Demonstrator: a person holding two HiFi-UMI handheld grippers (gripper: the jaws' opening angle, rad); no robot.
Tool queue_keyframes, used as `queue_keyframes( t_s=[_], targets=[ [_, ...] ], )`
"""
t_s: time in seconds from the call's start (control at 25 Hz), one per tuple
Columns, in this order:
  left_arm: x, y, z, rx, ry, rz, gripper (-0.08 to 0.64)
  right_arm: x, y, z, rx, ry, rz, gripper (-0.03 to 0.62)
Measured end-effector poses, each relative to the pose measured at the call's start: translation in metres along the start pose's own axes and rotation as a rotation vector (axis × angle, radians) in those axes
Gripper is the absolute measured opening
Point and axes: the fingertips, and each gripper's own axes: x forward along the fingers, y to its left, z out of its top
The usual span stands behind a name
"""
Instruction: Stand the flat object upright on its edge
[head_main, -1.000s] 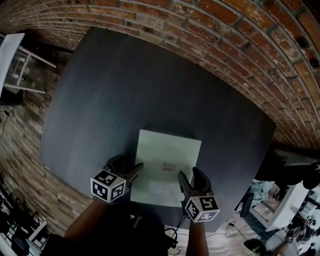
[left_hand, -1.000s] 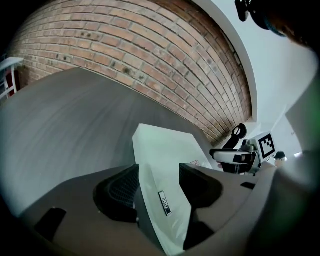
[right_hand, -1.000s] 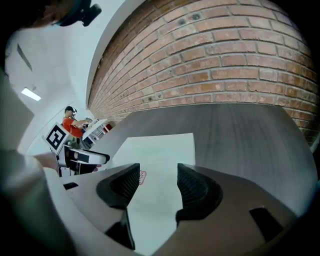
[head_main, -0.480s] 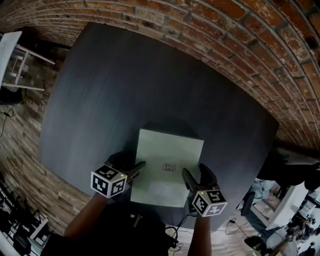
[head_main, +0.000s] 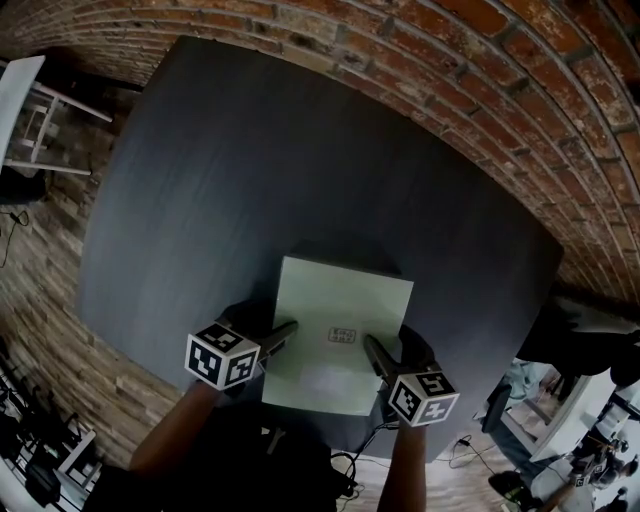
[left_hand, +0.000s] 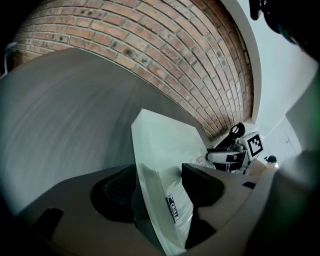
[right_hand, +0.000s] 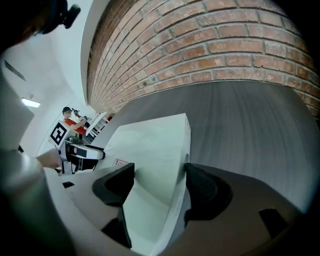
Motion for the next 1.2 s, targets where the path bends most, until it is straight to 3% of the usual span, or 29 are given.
queue_keyframes(
  t_s=[0.36,0.68,1.2],
  targets=[
    [0.001,-0.004,0.0,-0.024,0.018,-0.038,0.275,0.001,-0.002,-0.001,-0.011,0.041,0.027,0.313],
    [0.007,-0.006,-0.002,-0.038,0.042,-0.062,0.275,0.007,-0.001,-0.003,0.038,0.059,0.084,0.313],
    [0.011,-0.003,0.0,-0.018,0.038,-0.042,0.276,0.008,0.001,0.011,0.013,0.079,0.053,0.313]
  ],
)
